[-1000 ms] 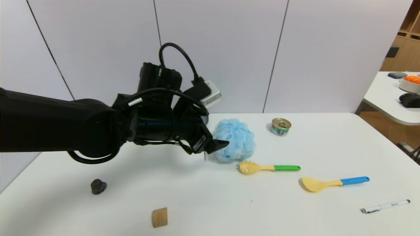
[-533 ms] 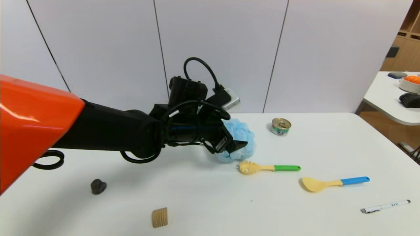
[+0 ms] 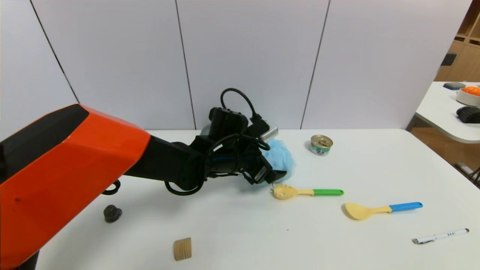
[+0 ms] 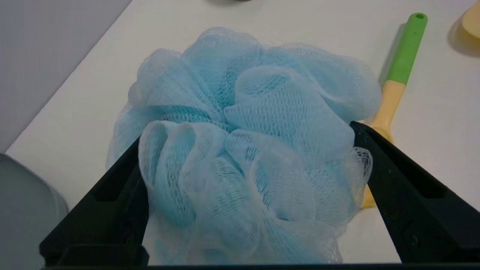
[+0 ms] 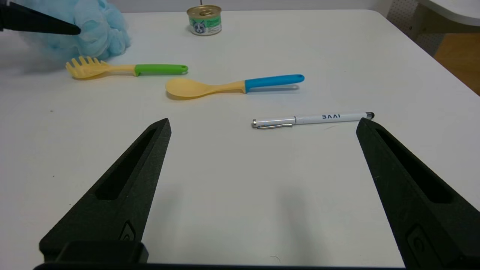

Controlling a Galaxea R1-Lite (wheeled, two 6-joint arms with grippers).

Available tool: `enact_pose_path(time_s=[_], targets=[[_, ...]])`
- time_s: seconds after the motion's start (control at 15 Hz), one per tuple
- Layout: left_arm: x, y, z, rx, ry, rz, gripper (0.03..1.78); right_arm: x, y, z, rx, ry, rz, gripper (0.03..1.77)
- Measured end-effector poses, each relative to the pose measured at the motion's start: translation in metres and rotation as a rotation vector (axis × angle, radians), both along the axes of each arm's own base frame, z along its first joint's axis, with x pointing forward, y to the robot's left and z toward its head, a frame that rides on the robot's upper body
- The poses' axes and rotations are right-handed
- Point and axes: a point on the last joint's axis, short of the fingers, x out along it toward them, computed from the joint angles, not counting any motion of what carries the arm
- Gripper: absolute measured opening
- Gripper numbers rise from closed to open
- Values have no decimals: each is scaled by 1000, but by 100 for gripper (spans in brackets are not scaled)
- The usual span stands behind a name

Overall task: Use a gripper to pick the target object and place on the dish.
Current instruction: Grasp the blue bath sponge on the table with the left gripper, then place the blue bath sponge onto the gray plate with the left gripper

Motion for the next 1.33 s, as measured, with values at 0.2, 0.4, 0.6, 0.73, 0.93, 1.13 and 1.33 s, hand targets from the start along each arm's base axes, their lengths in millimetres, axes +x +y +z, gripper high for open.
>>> enact_pose_path(time_s=[0.2,0.4,0.6,0.73,0.93,1.13,1.33], targets=[[6,-5,-12,-17,-2,5,169,0,0,0,0,0,0,171],[9,-5,-19,-12,5,9,169,0,0,0,0,0,0,171],[10,-5,-22,-8,10,10,169,0,0,0,0,1,0,171],[10,-5,-22,-6,11,11,145,0,0,0,0,0,0,171],[9,-5,-22,-6,10,9,104,0,0,0,0,0,0,171],[9,-5,-20,-10,5,9,79,0,0,0,0,0,0,171],[10,-1,-12,-22,-18,15,66,0,0,0,0,0,0,171]])
